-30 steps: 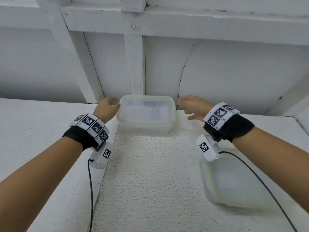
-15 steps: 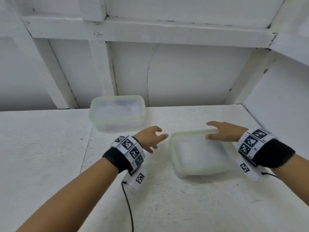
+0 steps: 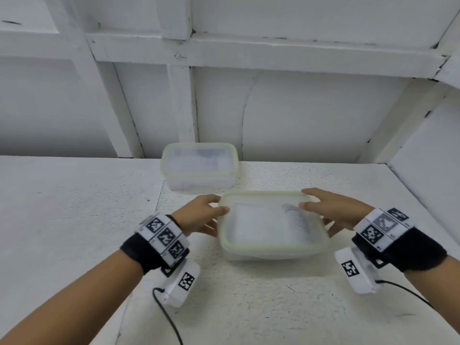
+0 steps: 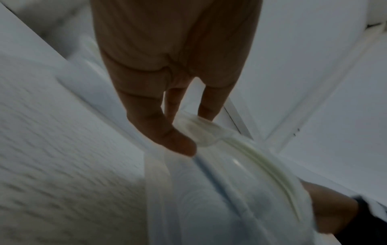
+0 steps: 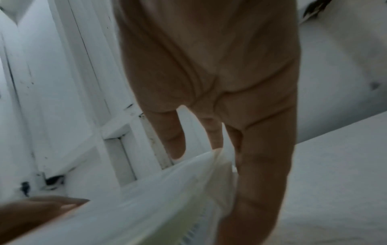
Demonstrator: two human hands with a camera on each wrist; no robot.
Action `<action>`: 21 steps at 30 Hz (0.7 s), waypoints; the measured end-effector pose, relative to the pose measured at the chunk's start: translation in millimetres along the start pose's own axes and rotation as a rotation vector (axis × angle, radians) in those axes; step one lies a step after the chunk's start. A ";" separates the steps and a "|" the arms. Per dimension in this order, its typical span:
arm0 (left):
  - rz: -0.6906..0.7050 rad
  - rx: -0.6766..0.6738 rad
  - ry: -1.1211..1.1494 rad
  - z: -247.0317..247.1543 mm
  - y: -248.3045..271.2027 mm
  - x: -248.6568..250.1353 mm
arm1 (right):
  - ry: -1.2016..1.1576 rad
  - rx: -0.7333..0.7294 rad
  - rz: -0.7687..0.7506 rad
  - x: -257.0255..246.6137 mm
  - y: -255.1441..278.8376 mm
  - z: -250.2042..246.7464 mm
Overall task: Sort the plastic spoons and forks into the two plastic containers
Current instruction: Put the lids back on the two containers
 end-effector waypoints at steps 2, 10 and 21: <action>-0.012 0.066 0.028 -28.5 12.3 -14.8 | -0.075 -0.060 -0.033 -17.6 -4.8 22.0; -0.098 0.330 0.069 -106.0 28.7 -61.3 | -0.313 -0.193 -0.077 -72.1 -31.6 103.1; -0.114 0.417 0.059 -120.3 15.7 -75.4 | -0.356 -0.163 -0.122 -82.8 -48.6 123.8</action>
Point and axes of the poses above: each hand's wrist, its own y-axis away from the middle knuckle, its own z-axis out of the palm, x = y × z, the point moved 3 cm from there along -y, towards the middle knuckle, and after that the axes turned 13 degrees about -y, right-handed, at the moved point
